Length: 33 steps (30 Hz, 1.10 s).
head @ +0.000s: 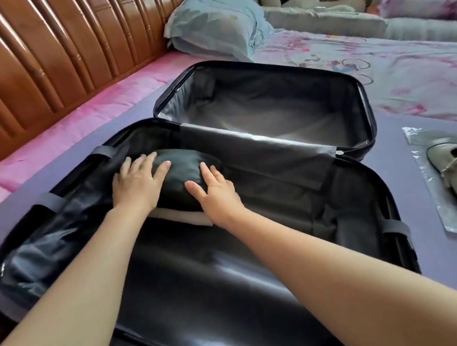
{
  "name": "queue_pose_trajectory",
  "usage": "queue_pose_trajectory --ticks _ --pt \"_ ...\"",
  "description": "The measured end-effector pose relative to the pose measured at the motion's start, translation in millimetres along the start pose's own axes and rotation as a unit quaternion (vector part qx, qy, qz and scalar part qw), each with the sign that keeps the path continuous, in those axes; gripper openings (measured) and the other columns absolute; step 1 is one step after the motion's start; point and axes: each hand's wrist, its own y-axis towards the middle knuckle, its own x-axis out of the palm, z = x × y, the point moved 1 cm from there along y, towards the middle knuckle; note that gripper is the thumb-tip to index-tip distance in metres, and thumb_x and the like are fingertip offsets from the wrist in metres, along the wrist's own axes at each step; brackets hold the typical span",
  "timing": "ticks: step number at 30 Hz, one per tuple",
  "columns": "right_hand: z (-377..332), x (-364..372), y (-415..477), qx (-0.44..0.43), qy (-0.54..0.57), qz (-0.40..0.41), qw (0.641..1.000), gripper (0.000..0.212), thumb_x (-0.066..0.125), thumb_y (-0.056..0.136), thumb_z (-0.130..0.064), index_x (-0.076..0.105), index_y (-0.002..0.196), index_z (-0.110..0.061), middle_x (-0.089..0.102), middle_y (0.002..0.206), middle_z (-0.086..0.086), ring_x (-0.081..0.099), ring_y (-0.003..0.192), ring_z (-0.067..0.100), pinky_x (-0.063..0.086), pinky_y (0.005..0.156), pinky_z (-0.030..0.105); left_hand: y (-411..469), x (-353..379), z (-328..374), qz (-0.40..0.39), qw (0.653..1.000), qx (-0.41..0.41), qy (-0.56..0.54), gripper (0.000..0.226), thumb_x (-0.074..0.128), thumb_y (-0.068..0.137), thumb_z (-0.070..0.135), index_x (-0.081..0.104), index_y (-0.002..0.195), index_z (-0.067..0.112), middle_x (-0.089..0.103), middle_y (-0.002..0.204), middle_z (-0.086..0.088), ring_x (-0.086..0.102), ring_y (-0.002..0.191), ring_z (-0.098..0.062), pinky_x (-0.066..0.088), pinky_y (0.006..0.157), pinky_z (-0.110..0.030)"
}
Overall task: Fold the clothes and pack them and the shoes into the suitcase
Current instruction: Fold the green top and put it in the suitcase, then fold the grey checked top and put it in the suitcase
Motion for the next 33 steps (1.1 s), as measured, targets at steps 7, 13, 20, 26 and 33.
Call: queue_pose_trajectory --ticks 7,13,20,26,33 --pt "-7.2 -44.2 -36.1 -0.021 0.084 0.038 0.996 0.069 0.044 0.097 -0.045 0.008 0.152 -0.026 -0.001 0.16 -0.001 0.002 0.146 0.02 0.009 0.115 0.038 -31.6 -42.4 43.6 0.164 0.974 0.095 -0.126 0.035 0.044 0.098 0.02 0.056 0.127 0.005 0.053 0.133 -0.015 0.037 0.13 -0.031 0.023 0.111 -0.037" --pt "17.1 -94.1 -87.6 0.008 0.138 0.026 0.99 0.069 0.051 0.096 -0.031 0.012 0.152 -0.021 0.018 0.158 0.003 0.018 0.143 0.021 0.018 0.114 0.032 -80.9 -45.9 105.6 0.096 0.969 0.117 -0.193 0.03 0.05 0.093 0.009 0.062 0.121 0.011 0.058 0.127 -0.01 0.04 0.128 -0.025 0.025 0.105 -0.027" --pt "79.3 -178.4 -164.2 0.073 0.203 0.066 0.974 0.056 0.055 0.094 -0.021 0.034 0.145 -0.015 0.047 0.14 0.009 0.05 0.123 0.018 0.04 0.094 0.023 -140.7 -36.7 210.4 -0.052 0.949 0.15 -0.271 0.031 0.055 0.09 0.008 0.063 0.119 0.014 0.064 0.119 -0.005 0.056 0.114 -0.016 0.035 0.092 -0.017" --pt "174.0 -259.3 -258.3 0.14 0.234 0.142 0.951 0.037 0.051 0.095 -0.013 0.052 0.132 -0.008 0.058 0.11 0.007 0.053 0.091 0.013 0.039 0.06 0.014 -209.5 -8.9 323.7 -0.161 0.92 0.171 -0.313 0.029 0.054 0.092 0.008 0.061 0.12 0.01 0.064 0.117 -0.005 0.058 0.112 -0.018 0.038 0.094 -0.022" --pt "316.9 -319.6 -382.7 0.245 0.034 0.248 0.937 0.037 0.056 0.091 -0.02 0.058 0.127 -0.014 0.059 0.129 0.003 0.051 0.122 0.019 0.039 0.103 0.031 -309.1 54.8 434.3 -0.293 0.884 0.196 -0.308 0.028 0.053 0.094 0.011 0.061 0.12 0.007 0.064 0.116 -0.007 0.058 0.11 -0.019 0.038 0.086 -0.019"
